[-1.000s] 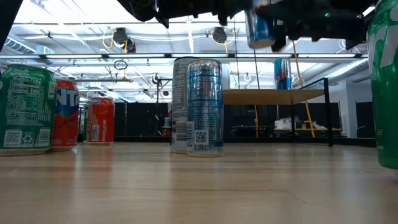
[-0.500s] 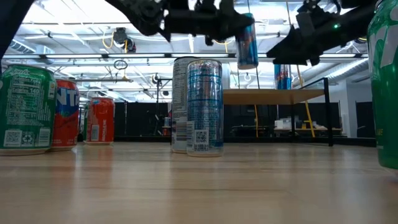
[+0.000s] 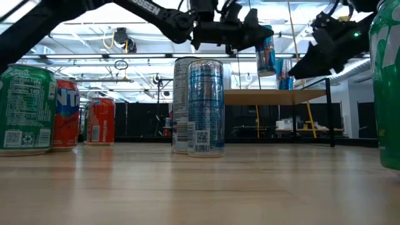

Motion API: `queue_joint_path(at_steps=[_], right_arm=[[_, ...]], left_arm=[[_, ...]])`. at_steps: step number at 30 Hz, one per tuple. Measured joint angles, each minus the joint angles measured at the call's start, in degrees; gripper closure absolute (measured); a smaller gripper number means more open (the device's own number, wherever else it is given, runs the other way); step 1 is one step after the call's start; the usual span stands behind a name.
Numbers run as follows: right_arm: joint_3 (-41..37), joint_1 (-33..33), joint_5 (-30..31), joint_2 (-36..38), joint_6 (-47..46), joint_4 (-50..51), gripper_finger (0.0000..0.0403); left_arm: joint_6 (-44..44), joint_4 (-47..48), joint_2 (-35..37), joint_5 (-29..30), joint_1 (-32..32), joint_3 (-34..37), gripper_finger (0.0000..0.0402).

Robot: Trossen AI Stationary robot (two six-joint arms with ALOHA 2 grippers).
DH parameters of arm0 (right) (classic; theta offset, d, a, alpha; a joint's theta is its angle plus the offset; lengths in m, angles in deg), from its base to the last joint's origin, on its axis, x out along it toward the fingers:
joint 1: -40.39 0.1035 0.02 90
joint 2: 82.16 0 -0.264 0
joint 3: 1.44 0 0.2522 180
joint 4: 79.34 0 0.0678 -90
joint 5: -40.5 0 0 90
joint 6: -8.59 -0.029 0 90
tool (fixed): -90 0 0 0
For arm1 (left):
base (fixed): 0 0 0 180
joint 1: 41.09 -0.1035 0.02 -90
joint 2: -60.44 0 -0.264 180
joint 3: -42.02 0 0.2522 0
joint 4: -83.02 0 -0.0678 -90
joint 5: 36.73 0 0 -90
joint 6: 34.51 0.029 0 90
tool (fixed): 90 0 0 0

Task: Place canned beverage on shelf
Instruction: Put the bottom blue soda can on the shelf aligned with the other blue soda can

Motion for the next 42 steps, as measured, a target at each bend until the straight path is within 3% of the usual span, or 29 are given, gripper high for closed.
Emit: queue_joint_path(at_steps=[12,26,31,36,42], right_arm=[[0.0,4.2,2.6,7.5,-11.7,14.5,0.0202],[0.0,4.5,2.4,9.6,-13.6,15.6,0.0207],[1.0,4.5,2.8,10.2,-8.9,16.1,0.0207],[6.6,4.5,8.3,11.5,0.7,17.0,0.0207],[13.7,4.1,8.6,12.1,12.2,16.9,0.0205]], left_arm=[[-0.2,2.4,-8.0,-1.0,-1.2,-10.8,0.0189],[-0.3,8.3,-14.1,-1.3,-1.2,-21.0,0.0189],[-0.3,12.8,-13.3,-2.5,-1.2,-21.0,0.0189],[-0.3,11.4,-12.5,-3.4,-1.1,-21.0,0.0189],[-3.3,11.5,-12.8,-8.9,-1.0,-21.0,0.0189]])
